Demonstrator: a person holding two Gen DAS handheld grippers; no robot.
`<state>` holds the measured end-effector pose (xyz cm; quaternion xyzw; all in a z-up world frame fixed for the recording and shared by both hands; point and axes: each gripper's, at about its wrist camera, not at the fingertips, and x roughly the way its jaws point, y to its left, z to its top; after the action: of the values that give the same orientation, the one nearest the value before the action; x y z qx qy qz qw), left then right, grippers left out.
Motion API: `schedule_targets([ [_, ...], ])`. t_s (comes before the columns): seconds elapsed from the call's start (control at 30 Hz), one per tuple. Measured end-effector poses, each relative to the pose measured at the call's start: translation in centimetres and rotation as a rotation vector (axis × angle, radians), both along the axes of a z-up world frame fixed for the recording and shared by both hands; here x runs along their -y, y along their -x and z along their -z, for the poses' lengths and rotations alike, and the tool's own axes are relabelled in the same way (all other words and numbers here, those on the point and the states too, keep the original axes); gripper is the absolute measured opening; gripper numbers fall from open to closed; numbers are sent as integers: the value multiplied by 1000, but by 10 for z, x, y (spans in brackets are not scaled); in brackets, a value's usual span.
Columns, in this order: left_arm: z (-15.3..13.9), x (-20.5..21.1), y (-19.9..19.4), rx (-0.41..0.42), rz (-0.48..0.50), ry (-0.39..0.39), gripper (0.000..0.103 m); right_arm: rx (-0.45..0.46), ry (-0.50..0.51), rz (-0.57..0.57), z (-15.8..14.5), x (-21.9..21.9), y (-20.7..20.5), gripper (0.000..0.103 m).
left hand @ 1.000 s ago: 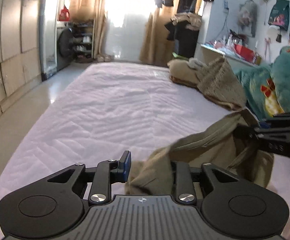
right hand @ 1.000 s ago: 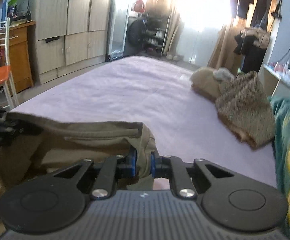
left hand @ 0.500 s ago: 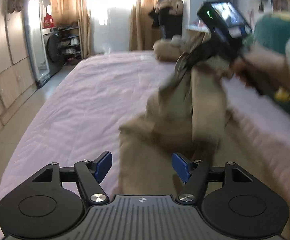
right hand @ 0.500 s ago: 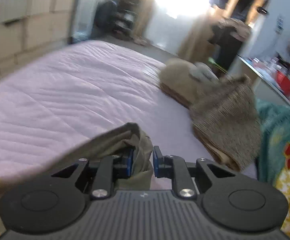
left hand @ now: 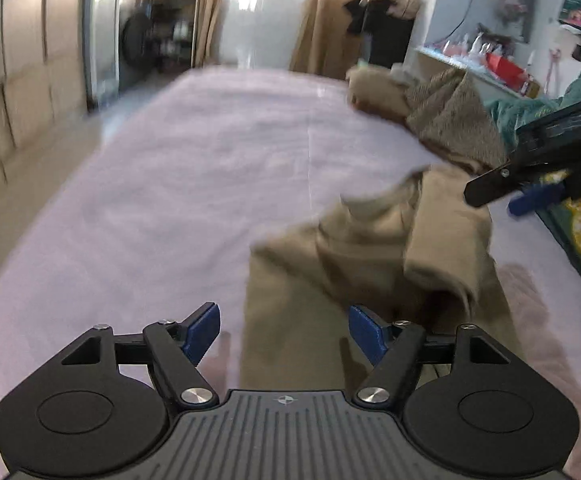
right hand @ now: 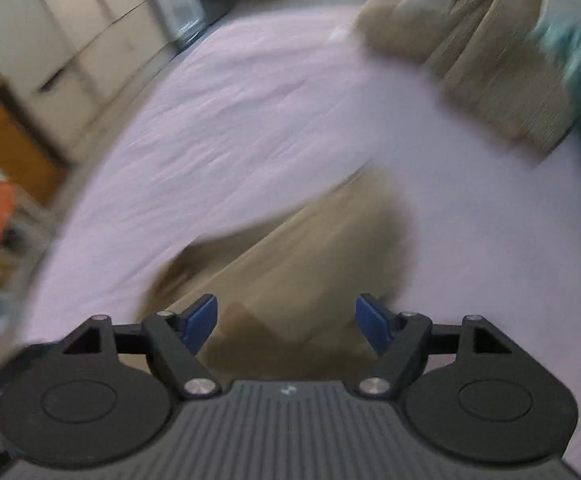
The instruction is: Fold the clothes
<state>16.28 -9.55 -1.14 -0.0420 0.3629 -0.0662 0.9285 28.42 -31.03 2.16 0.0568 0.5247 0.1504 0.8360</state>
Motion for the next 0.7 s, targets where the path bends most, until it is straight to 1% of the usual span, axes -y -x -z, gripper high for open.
schedule_targets([
  [0.03, 1, 5, 10, 10, 8, -14, 73, -33, -11, -2, 3, -6, 7, 77],
  [0.07, 2, 11, 21, 18, 25, -30, 73, -40, 21, -5, 6, -14, 13, 77],
  [0.17, 16, 24, 43, -22, 84, -63, 73, 24, 210, -10, 10, -40, 16, 79],
  [0.2, 24, 27, 46, -40, 92, -74, 73, 43, 242, 2, 12, -46, 12, 79],
  [0.23, 31, 30, 50, -58, 101, -85, 73, 47, 242, 19, 13, -49, 8, 79],
  [0.27, 37, 32, 54, -57, 111, -104, 74, 51, 256, 20, 19, -53, 2, 79],
  [0.33, 42, 33, 63, -19, 138, -144, 76, 69, 289, 21, 29, -58, -9, 75],
  [0.37, 44, 33, 67, -10, 149, -152, 77, 83, 309, 21, 33, -60, -15, 65],
  [0.4, 44, 33, 69, -4, 156, -156, 78, 105, 304, 36, 25, -56, -20, 48],
  [0.43, 45, 32, 72, 2, 164, -159, 78, 128, 299, 51, 17, -51, -24, 39],
  [0.47, 45, 31, 72, 1, 166, -156, 78, 150, 294, 67, 9, -47, -29, 34],
  [0.53, 41, 28, 66, -14, 160, -139, 78, 194, 283, 98, -7, -37, -38, 34],
  [0.63, 41, 27, 56, -21, 154, -149, 78, 261, 267, 144, -32, -23, -51, 38],
  [0.67, 41, 27, 55, -24, 154, -144, 79, 283, 261, 159, -40, -19, -56, 45],
  [0.7, 42, 27, 54, -27, 154, -139, 80, 264, 193, 88, -48, -25, -50, 58],
])
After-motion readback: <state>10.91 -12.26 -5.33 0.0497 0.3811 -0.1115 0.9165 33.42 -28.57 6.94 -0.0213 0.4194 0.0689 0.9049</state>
